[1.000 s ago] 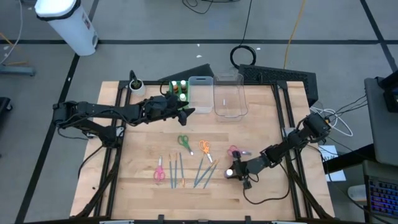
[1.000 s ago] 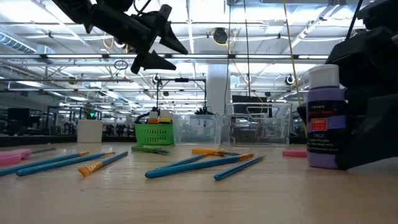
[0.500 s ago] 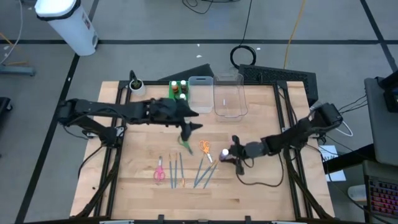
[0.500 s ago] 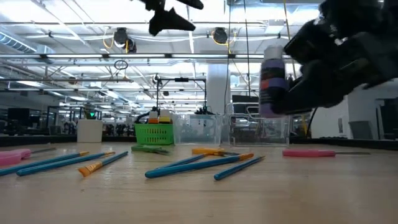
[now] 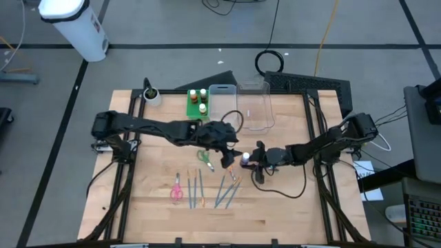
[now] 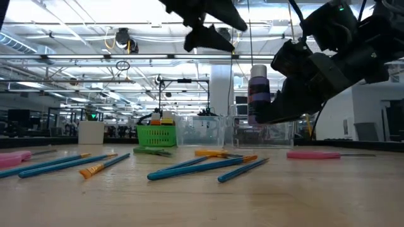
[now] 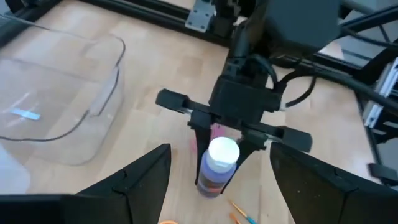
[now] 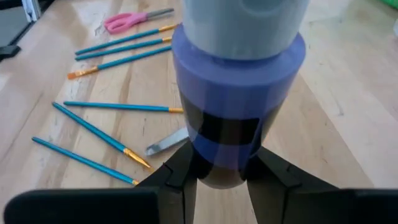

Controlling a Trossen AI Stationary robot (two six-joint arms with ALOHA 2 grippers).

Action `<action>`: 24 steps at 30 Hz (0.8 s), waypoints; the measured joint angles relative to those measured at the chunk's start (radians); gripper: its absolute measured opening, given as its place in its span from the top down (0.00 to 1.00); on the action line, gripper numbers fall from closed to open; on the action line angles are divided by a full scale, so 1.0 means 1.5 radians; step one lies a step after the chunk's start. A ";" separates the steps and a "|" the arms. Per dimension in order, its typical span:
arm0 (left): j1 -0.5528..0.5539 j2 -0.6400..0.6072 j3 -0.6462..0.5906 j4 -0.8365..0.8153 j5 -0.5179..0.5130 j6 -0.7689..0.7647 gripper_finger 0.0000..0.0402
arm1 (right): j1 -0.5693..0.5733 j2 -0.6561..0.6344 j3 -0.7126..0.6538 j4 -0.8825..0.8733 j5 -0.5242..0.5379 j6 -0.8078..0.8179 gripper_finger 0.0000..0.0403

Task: Pick & Place Paint Supplies
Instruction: Put the purple paint bottle into the green bin

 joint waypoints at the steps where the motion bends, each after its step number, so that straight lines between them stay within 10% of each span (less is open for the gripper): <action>1: -0.001 0.010 0.000 0.014 0.000 0.007 0.30 | 0.000 0.000 0.000 0.001 0.000 0.000 0.77; 24: -0.014 0.116 -0.001 0.103 0.046 0.023 0.30 | 0.000 0.000 0.000 0.000 0.002 -0.006 0.77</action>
